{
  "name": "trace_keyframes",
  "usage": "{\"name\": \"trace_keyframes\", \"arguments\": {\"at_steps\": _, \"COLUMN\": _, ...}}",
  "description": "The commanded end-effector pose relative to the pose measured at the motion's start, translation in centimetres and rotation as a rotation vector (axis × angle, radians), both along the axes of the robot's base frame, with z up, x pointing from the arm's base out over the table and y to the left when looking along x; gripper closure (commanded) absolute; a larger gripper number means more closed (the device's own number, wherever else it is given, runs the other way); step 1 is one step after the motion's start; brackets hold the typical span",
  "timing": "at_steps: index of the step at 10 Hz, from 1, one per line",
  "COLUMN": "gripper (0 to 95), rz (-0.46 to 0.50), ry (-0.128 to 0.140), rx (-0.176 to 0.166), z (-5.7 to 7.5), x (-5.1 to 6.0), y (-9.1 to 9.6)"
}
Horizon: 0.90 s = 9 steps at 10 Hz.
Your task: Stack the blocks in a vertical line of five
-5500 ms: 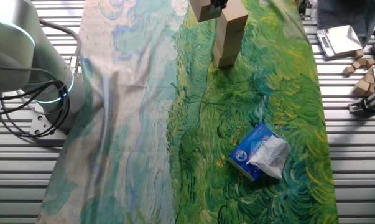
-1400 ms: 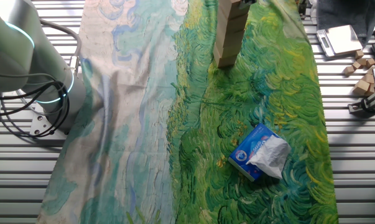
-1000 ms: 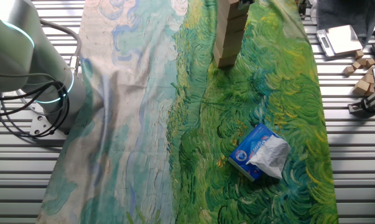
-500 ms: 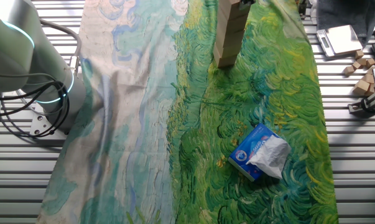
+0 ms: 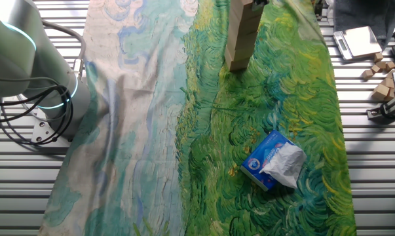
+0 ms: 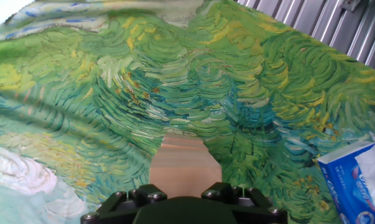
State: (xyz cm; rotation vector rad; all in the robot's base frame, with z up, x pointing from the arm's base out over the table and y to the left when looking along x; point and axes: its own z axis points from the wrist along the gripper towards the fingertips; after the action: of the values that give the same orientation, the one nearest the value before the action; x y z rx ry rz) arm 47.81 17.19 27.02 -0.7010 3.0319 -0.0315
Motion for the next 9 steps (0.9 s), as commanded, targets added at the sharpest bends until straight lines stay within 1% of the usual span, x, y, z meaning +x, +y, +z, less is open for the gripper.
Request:
{"name": "trace_keyframes", "arguments": {"at_steps": 1, "gripper": 95.0, "rz": 0.003, "ry": 0.001, "rx": -0.001, "z": -0.03, "x": -0.02, "y": 0.00}}
{"name": "trace_keyframes", "arguments": {"at_steps": 2, "gripper": 76.0, "rz": 0.007, "ry": 0.001, "rx": 0.001, "z": -0.03, "x": -0.02, "y": 0.00}}
{"name": "trace_keyframes", "arguments": {"at_steps": 3, "gripper": 76.0, "rz": 0.012, "ry": 0.001, "rx": 0.001, "z": -0.03, "x": -0.02, "y": 0.00}}
{"name": "trace_keyframes", "arguments": {"at_steps": 4, "gripper": 57.0, "rz": 0.016, "ry": 0.001, "rx": 0.000, "z": -0.03, "x": -0.02, "y": 0.00}}
{"name": "trace_keyframes", "arguments": {"at_steps": 6, "gripper": 57.0, "rz": 0.022, "ry": 0.002, "rx": -0.001, "z": -0.03, "x": -0.02, "y": 0.00}}
{"name": "trace_keyframes", "arguments": {"at_steps": 7, "gripper": 38.0, "rz": 0.025, "ry": 0.003, "rx": -0.001, "z": -0.03, "x": -0.02, "y": 0.00}}
{"name": "trace_keyframes", "arguments": {"at_steps": 9, "gripper": 38.0, "rz": 0.030, "ry": 0.004, "rx": 0.000, "z": -0.03, "x": -0.02, "y": 0.00}}
